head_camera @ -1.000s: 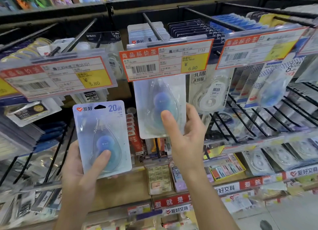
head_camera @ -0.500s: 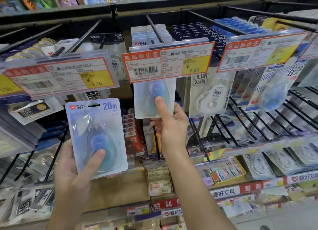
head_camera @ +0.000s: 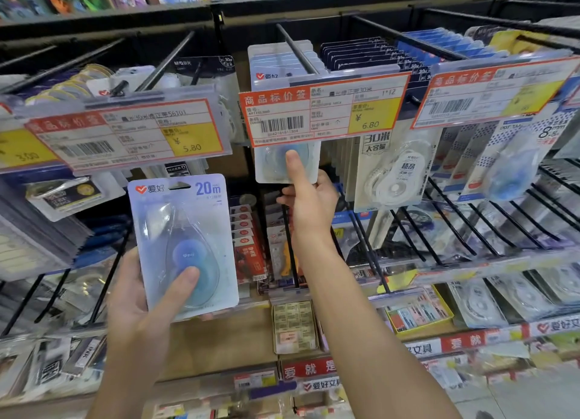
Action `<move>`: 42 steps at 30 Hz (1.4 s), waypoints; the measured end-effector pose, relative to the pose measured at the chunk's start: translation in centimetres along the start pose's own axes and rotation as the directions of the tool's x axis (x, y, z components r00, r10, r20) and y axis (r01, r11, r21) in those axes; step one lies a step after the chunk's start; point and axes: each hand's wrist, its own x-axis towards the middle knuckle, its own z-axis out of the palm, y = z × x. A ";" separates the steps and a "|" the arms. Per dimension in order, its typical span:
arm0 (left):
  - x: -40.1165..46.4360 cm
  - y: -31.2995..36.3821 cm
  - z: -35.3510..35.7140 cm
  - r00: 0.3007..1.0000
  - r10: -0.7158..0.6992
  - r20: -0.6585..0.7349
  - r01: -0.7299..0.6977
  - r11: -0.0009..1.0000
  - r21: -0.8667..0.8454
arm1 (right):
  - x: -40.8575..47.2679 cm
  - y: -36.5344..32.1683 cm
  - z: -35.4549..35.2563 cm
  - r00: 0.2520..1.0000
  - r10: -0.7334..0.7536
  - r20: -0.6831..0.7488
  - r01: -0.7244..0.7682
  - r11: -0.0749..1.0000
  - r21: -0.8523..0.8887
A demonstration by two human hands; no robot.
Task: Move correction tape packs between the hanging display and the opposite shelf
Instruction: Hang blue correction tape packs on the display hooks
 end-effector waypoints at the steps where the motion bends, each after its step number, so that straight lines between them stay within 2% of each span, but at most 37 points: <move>1: 0.0 -0.1 -0.1 1.000 -0.008 0.000 0.008 1.000 0.004 | 0.2 0.2 0.1 1.000 -0.006 -0.005 0.006 1.000 -0.004; 12: -0.4 -0.3 -0.2 1.000 -0.008 0.002 0.008 1.000 -0.014 | 1.2 1.1 0.4 1.000 0.010 0.012 -0.010 1.000 -0.006; 16: -0.8 0.2 0.5 1.000 -0.007 -0.001 0.007 0.999 -0.050 | 1.0 0.6 0.4 0.990 0.102 0.093 -0.106 0.994 0.036; 17: -0.9 0.2 0.7 1.000 -0.008 -0.003 0.008 0.999 -0.053 | 0.9 0.5 0.2 0.982 0.142 0.127 -0.145 0.989 0.015; 21: -1.4 0.3 1.3 1.000 -0.007 0.011 0.008 0.999 -0.046 | 0.0 1.0 -1.8 0.939 0.289 0.184 -0.239 0.938 -0.249; 24: -2.0 0.4 1.6 0.999 0.019 0.040 -0.019 1.000 0.002 | -1.4 0.0 -4.0 0.905 0.289 0.312 -0.161 0.912 -0.378; 25: -2.1 0.6 1.7 0.998 0.034 0.058 -0.036 0.999 0.029 | -1.9 -0.3 -4.9 0.880 0.278 0.384 -0.071 0.878 -0.474; 27: -2.1 1.1 2.2 0.995 0.039 0.095 -0.049 0.994 0.096 | -2.6 -0.8 -6.8 0.811 0.226 0.540 0.212 0.746 -0.631; 29: -2.1 1.8 3.0 0.991 0.033 0.127 -0.048 0.993 0.111 | -2.7 -1.1 -8.5 0.773 0.150 0.617 0.471 0.516 -0.715; 31: -1.9 2.3 3.7 0.986 0.070 0.149 -0.091 0.986 0.137 | -2.1 -1.3 -10.1 0.768 0.044 0.639 0.604 0.282 -0.746; 33: -1.7 2.9 4.5 0.981 0.101 0.165 -0.124 0.983 0.137 | -1.3 -1.4 -11.4 0.797 -0.048 0.602 0.603 0.131 -0.787; 35: -1.6 3.2 5.2 0.975 0.128 0.181 -0.149 0.983 0.110 | -0.7 -1.1 -12.3 0.845 -0.103 0.525 0.524 -0.045 -0.851; 37: -1.4 3.6 5.8 0.968 0.143 0.204 -0.165 0.982 0.092 | -0.5 -0.8 -12.6 0.901 -0.042 0.432 0.420 -0.169 -0.892; 39: -1.2 4.0 6.3 0.961 0.157 0.227 -0.183 0.978 0.099 | -0.6 -1.0 -12.5 0.945 0.087 0.314 0.325 -0.166 -0.931; 42: -0.8 4.2 6.8 0.959 0.163 0.232 -0.192 0.975 0.108 | -0.7 -1.5 -12.2 0.954 0.234 0.188 0.222 -0.129 -0.967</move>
